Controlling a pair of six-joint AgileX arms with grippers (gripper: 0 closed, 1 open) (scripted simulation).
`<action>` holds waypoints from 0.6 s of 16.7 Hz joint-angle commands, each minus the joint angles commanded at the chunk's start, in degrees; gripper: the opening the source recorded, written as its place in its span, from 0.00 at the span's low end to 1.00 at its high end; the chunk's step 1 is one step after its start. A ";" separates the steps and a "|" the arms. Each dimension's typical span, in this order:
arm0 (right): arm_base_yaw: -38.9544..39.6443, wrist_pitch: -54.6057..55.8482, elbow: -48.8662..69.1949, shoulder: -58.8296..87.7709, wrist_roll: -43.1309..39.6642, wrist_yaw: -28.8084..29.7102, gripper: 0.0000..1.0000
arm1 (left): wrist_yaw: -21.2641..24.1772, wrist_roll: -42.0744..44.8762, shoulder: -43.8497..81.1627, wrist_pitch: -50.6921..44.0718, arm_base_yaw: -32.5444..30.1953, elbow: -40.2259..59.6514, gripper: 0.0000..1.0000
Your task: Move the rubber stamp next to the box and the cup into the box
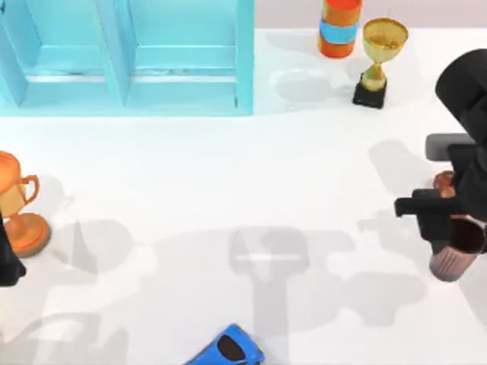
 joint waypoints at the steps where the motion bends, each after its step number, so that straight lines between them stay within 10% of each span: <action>1: -2.51 -3.32 1.37 -1.70 -2.52 -0.02 0.00 | 0.00 0.00 0.00 0.00 0.00 0.00 1.00; 10: -10.72 -12.31 5.23 -7.40 -10.93 0.06 0.00 | 0.00 0.00 0.00 0.00 0.00 0.00 1.00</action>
